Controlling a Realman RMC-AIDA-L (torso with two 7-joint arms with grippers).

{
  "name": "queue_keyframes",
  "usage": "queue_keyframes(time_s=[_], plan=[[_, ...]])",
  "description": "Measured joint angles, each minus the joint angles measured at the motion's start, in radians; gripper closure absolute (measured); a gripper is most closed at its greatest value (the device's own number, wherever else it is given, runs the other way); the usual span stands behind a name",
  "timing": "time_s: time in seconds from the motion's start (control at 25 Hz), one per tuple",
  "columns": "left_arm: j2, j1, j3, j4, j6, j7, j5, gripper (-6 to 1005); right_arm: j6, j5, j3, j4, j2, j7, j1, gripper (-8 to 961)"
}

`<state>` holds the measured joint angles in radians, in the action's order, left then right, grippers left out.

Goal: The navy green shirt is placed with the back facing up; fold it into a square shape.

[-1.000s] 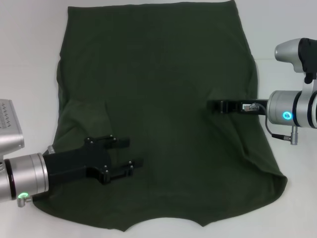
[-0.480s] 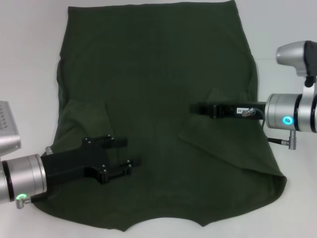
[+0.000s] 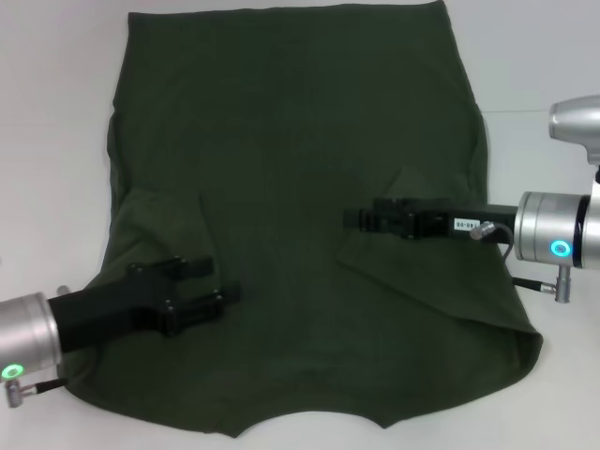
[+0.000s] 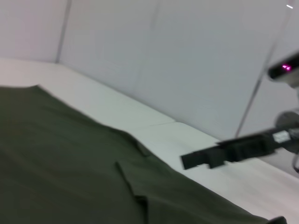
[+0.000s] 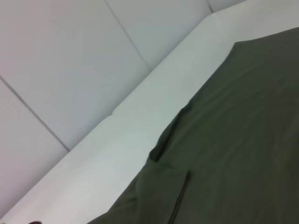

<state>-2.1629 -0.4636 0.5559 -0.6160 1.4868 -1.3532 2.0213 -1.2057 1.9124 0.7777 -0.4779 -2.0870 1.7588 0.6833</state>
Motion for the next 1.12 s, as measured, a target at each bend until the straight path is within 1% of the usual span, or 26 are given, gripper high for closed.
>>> queue_keyframes(time_s=[0.12, 0.24, 0.28, 0.32, 0.44, 0.52, 0.56, 0.64, 0.84, 1.12], plan=[[0.0, 0.029, 0.0, -0.046, 0.015, -0.07, 0.003, 356, -0.013, -0.013, -0.001, 0.0, 0.0, -0.017, -0.014, 226], [0.0, 0.056, -0.001, -0.099, 0.015, -0.116, 0.015, 290, -0.014, -0.039, -0.001, 0.001, -0.001, -0.045, -0.025, 146], [0.0, 0.074, -0.01, -0.144, 0.011, -0.144, 0.035, 261, -0.013, -0.044, -0.001, 0.003, -0.002, -0.05, -0.026, 120], [0.0, 0.081, -0.021, -0.163, 0.012, -0.153, 0.047, 231, -0.012, -0.048, 0.0, 0.007, -0.003, -0.054, -0.026, 94], [0.0, 0.09, -0.056, -0.194, 0.018, -0.163, 0.074, 143, -0.007, -0.05, 0.001, 0.015, -0.004, -0.056, -0.022, 14], [0.001, 0.1, -0.106, -0.233, 0.022, -0.182, 0.118, 142, -0.005, -0.053, 0.001, 0.02, -0.004, -0.056, -0.019, 14], [0.001, 0.1, -0.106, -0.233, 0.022, -0.182, 0.118, 141, -0.004, -0.056, 0.0, 0.022, -0.005, -0.056, -0.017, 13], [0.001, 0.111, -0.125, -0.27, 0.026, -0.196, 0.149, 141, 0.0, -0.073, -0.001, 0.025, -0.005, -0.057, -0.016, 13], [-0.004, 0.134, -0.137, -0.337, 0.058, -0.211, 0.207, 143, 0.009, -0.11, -0.001, 0.026, -0.005, -0.064, -0.02, 13], [-0.004, 0.142, -0.158, -0.378, 0.083, -0.212, 0.311, 149, 0.022, -0.119, -0.001, 0.027, -0.005, -0.066, -0.019, 13]])
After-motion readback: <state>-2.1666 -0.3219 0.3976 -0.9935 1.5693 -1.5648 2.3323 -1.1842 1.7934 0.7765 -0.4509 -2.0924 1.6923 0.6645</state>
